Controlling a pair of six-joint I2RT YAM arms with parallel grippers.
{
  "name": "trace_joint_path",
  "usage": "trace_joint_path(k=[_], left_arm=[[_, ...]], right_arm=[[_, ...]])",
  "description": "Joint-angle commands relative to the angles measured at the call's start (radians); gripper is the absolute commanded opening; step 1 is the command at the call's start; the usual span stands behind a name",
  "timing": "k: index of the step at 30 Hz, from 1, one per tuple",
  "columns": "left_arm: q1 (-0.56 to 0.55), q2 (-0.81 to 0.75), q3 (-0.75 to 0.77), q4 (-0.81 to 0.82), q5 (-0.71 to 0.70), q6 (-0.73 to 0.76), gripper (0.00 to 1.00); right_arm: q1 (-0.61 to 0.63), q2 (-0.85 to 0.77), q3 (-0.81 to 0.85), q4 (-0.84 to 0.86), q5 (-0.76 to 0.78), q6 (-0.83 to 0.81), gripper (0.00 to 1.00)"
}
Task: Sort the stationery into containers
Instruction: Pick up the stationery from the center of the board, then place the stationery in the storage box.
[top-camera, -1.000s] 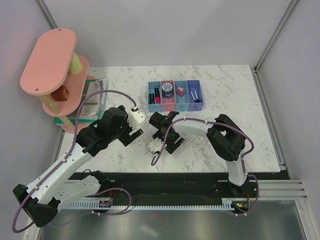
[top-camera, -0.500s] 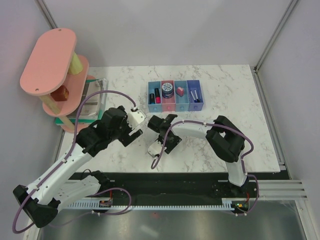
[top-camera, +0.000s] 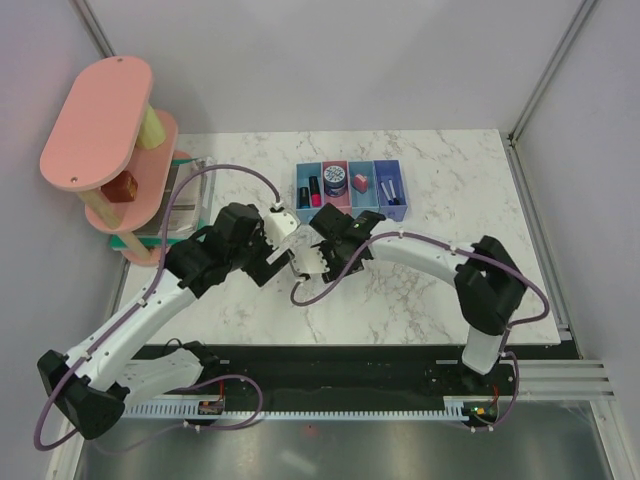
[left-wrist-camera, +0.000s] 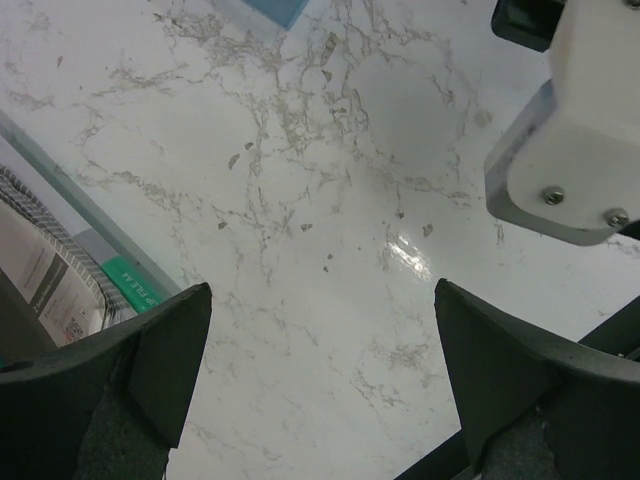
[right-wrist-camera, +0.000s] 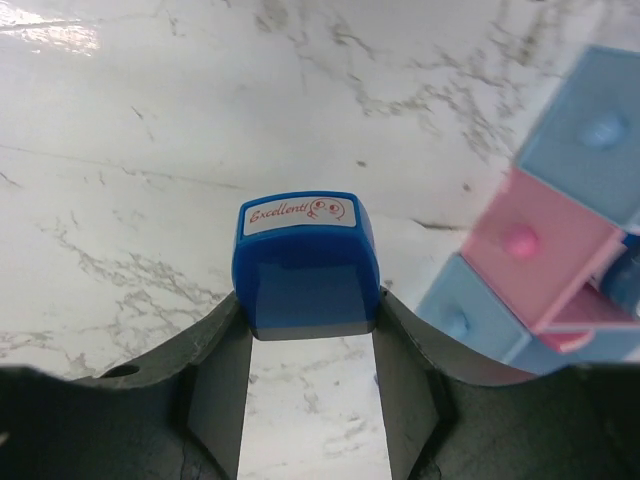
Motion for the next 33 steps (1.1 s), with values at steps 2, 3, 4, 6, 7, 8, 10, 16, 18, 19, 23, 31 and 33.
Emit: trace_joint_path(k=[2, 3, 4, 6, 7, 8, 10, 16, 18, 19, 23, 31, 33], left_arm=[[0.042, 0.059, 0.137, 0.046, 0.073, -0.100, 1.00], [0.051, 0.078, 0.148, 0.051, 0.094, -0.112, 1.00], [0.062, 0.087, 0.165, 0.055, 0.108, -0.135, 1.00], [0.085, 0.104, 0.177, 0.069, 0.149, -0.149, 1.00], [0.090, 0.119, 0.182, 0.074, 0.160, -0.168, 1.00], [0.096, 0.127, 0.193, 0.083, 0.177, -0.175, 0.99], [0.099, 0.154, 0.212, 0.092, 0.231, -0.212, 0.98], [0.114, 0.248, 0.292, 0.106, 0.447, -0.350, 0.97], [0.120, 0.293, 0.308, 0.114, 0.539, -0.413, 0.96], [0.123, 0.308, 0.321, 0.123, 0.565, -0.431, 0.96], [0.148, 0.369, 0.364, 0.154, 0.649, -0.490, 0.94], [0.159, 0.515, 0.470, 0.187, 0.794, -0.563, 0.87], [0.160, 0.541, 0.486, 0.192, 0.806, -0.573, 0.87]], right_arm=[[-0.010, -0.169, -0.027, 0.001, -0.014, 0.105, 0.30], [-0.011, -0.181, -0.033, -0.003, -0.011, 0.119, 0.30], [-0.013, -0.209, -0.047, -0.007, -0.010, 0.122, 0.30], [-0.013, -0.238, -0.062, -0.016, -0.004, 0.128, 0.30], [-0.013, -0.263, -0.071, -0.016, -0.004, 0.141, 0.30], [-0.013, -0.275, -0.073, -0.017, 0.019, 0.147, 0.30], [-0.014, -0.309, -0.070, -0.016, 0.033, 0.174, 0.30], [-0.045, -0.388, -0.084, 0.082, 0.094, 0.234, 0.30], [-0.056, -0.395, -0.081, 0.128, 0.107, 0.263, 0.30], [-0.060, -0.396, -0.072, 0.137, 0.119, 0.273, 0.30], [-0.073, -0.408, -0.064, 0.194, 0.139, 0.317, 0.30], [-0.074, -0.410, -0.032, 0.239, 0.179, 0.374, 0.30], [-0.074, -0.404, -0.019, 0.239, 0.180, 0.379, 0.30]])
